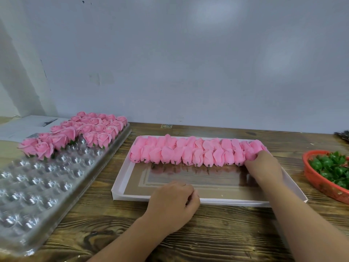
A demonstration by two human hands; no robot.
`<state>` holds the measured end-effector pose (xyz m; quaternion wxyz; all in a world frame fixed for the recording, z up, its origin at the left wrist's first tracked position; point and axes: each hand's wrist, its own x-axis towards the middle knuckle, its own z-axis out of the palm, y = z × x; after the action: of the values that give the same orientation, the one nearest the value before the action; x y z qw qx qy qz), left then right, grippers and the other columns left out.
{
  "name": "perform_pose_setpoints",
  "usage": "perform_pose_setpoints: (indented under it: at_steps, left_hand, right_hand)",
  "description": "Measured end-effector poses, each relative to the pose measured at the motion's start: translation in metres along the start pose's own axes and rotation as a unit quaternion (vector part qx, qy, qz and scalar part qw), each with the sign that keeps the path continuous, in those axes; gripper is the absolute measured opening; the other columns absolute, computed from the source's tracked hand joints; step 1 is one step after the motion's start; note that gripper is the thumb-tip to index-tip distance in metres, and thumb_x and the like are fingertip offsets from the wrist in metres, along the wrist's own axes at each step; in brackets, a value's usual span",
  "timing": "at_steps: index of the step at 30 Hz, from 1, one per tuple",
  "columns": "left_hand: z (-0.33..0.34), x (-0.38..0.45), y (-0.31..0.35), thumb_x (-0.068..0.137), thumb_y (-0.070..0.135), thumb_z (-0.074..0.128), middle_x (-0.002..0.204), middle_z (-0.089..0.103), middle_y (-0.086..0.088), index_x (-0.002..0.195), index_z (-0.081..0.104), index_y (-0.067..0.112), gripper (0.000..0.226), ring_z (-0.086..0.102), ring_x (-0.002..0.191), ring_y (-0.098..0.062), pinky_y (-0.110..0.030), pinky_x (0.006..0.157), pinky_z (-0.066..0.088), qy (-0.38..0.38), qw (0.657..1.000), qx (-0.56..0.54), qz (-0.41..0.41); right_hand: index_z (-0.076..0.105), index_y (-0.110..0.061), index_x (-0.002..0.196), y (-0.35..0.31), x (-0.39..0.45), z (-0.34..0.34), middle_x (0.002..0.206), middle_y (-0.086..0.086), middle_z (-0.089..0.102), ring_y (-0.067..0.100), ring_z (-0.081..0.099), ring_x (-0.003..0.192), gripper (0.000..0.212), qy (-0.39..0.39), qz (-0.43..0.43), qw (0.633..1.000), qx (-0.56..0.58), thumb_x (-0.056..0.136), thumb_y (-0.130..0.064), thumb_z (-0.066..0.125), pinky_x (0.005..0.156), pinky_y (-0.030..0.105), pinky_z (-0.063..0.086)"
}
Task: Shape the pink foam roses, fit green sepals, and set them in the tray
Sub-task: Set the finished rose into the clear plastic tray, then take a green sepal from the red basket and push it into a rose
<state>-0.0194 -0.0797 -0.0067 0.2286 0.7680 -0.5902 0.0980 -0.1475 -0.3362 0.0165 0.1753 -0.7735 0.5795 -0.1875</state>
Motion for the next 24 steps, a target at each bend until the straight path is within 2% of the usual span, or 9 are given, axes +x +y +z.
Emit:
perform_pose_setpoints:
  at_steps: [2,6,8,10,12,15,19,22,24]
  left_hand:
    - [-0.001,0.0,0.0,0.095,0.05,0.021,0.066,0.046,0.01,0.072,0.047,0.028,0.041,0.045,0.064,-0.008,-0.022,0.059,0.029,-0.001,1.0,0.0,0.0]
    - [-0.001,-0.001,0.001,0.095,0.05,0.02,0.068,0.049,0.01,0.075,0.053,0.026,0.046,0.048,0.066,-0.008,-0.024,0.06,0.036,0.001,1.0,-0.002,-0.001]
    - [-0.002,-0.001,0.001,0.095,0.05,0.02,0.069,0.049,0.01,0.075,0.053,0.026,0.046,0.048,0.067,-0.008,-0.024,0.061,0.039,0.001,1.0,-0.004,-0.002]
    - [-0.002,-0.001,0.001,0.096,0.05,0.022,0.069,0.049,0.01,0.074,0.052,0.025,0.044,0.048,0.067,-0.008,-0.023,0.061,0.038,-0.005,1.0,-0.008,-0.006]
    - [-0.003,-0.001,0.0,0.097,0.049,0.026,0.069,0.048,0.01,0.074,0.051,0.026,0.04,0.048,0.067,-0.008,-0.022,0.06,0.035,-0.015,1.0,-0.018,-0.018]
    - [-0.006,0.001,0.001,0.099,0.043,0.037,0.07,0.049,0.011,0.072,0.047,0.029,0.032,0.049,0.067,-0.006,-0.018,0.06,0.034,-0.037,0.996,-0.049,-0.058]
    - [-0.015,0.01,0.006,0.098,0.037,0.053,0.078,0.057,0.019,0.074,0.05,0.042,0.025,0.057,0.077,0.001,-0.009,0.063,0.04,-0.056,0.975,-0.169,-0.135]
    - [-0.022,0.018,0.009,0.094,0.031,0.065,0.081,0.069,0.021,0.085,0.065,0.042,0.014,0.062,0.082,0.01,-0.004,0.071,0.046,-0.021,0.933,-0.323,-0.16]
    - [-0.027,0.024,0.013,0.091,0.033,0.07,0.092,0.073,0.023,0.094,0.071,0.04,0.007,0.067,0.087,0.006,-0.014,0.081,0.053,-0.002,0.887,-0.43,-0.168]
  right_hand:
    - [0.06,-0.007,0.07,0.0,0.0,-0.001,0.057,0.008,0.062,0.02,0.054,0.056,0.013,0.011,-0.013,1.0,-0.01,0.08,-0.015,0.061,0.048,0.025,0.035]
    - [0.05,-0.011,0.061,0.005,0.0,-0.008,0.057,0.006,0.052,0.017,0.045,0.052,0.023,0.014,-0.011,0.999,-0.028,0.076,-0.01,0.067,0.045,0.025,0.03]
    - [0.057,-0.006,0.063,0.01,0.0,-0.014,0.061,0.01,0.056,0.021,0.05,0.054,0.018,0.016,0.022,1.0,0.01,0.076,-0.014,0.067,0.045,0.025,0.032]
    - [0.063,-0.003,0.066,0.017,-0.001,-0.02,0.063,0.012,0.06,0.023,0.055,0.057,0.027,0.012,0.051,0.996,0.072,0.081,-0.025,0.065,0.047,0.024,0.034]
    - [0.062,0.0,0.063,0.025,-0.003,-0.027,0.065,0.012,0.061,0.026,0.056,0.063,0.027,-0.005,0.06,0.986,0.156,0.078,-0.021,0.068,0.056,0.026,0.039]
    - [0.065,0.01,0.07,0.031,-0.016,-0.037,0.068,0.018,0.06,0.025,0.056,0.07,0.016,-0.03,0.056,0.924,0.377,0.073,-0.003,0.074,0.07,0.037,0.047]
    - [0.07,0.002,0.076,0.01,-0.058,-0.04,0.082,0.023,0.067,0.028,0.07,0.08,0.013,-0.168,0.019,0.773,0.611,0.067,-0.003,0.079,0.085,0.031,0.058]
    - [0.075,-0.003,0.079,-0.014,-0.088,-0.031,0.084,0.015,0.07,0.022,0.068,0.08,0.013,-0.217,-0.04,0.741,0.634,0.067,-0.007,0.077,0.078,0.023,0.059]
    - [0.077,-0.005,0.08,-0.029,-0.104,-0.024,0.083,0.014,0.072,0.019,0.069,0.078,0.012,-0.245,-0.077,0.726,0.638,0.068,-0.007,0.076,0.074,0.021,0.058]
